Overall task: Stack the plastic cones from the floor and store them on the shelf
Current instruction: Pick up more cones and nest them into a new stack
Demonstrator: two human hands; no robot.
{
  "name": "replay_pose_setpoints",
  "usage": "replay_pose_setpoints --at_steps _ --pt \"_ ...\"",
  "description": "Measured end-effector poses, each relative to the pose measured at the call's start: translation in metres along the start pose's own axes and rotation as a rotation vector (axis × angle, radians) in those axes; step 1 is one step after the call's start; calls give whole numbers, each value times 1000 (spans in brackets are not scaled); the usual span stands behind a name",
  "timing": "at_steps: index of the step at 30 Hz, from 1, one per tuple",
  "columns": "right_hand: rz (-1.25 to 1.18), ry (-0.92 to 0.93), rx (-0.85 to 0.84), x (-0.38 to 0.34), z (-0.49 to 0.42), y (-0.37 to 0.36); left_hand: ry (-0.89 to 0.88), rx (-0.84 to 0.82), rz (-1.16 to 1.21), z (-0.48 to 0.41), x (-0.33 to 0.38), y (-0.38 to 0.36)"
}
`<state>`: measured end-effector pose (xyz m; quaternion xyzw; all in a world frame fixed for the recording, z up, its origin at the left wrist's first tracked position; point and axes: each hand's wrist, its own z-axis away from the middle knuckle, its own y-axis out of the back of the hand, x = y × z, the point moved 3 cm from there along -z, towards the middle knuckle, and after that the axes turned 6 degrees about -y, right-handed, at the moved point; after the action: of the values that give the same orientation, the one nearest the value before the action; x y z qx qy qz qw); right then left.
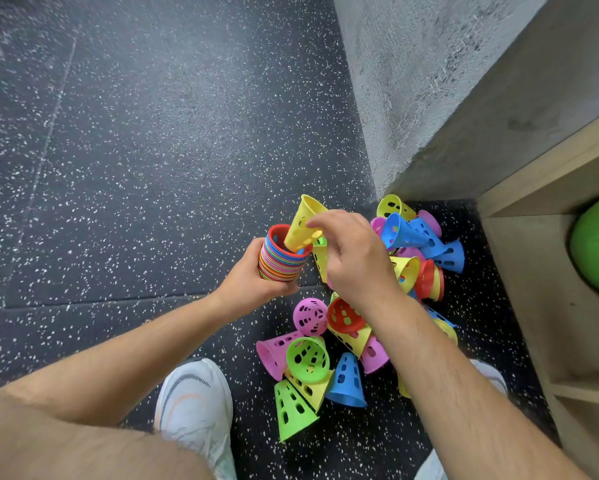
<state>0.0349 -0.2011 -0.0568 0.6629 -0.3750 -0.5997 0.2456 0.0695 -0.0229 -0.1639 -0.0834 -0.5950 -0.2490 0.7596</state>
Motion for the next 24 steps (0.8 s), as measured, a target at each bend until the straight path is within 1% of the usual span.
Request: replay_pose_setpoints --at_steps 2,4,8,12,15,17,19,22,24 --pt "-17 -35 11 -3 1 -1 6 -9 13 0 2 -3" --pt "-24 -75 -12 -4 2 -4 11 -11 21 -1 3 -4" --pt "-76 -97 -91 -2 3 -14 5 -9 25 -4 4 -6" --pt "-124 -196 -221 -5 9 -22 -8 4 82 -4 8 -7" --pt "-126 -256 -230 4 8 -25 -1 -3 62 -6 3 -4" --pt "-65 -317 -184 18 0 -26 6 -1 33 -8 -3 -2" --pt "80 -348 -186 33 -11 -29 16 -3 10 -9 -8 0" --pt "327 -338 -283 52 -27 -37 23 -22 -5 -10 -11 0" --pt "405 -331 -343 60 -37 -45 18 -33 -10 -11 -12 0"
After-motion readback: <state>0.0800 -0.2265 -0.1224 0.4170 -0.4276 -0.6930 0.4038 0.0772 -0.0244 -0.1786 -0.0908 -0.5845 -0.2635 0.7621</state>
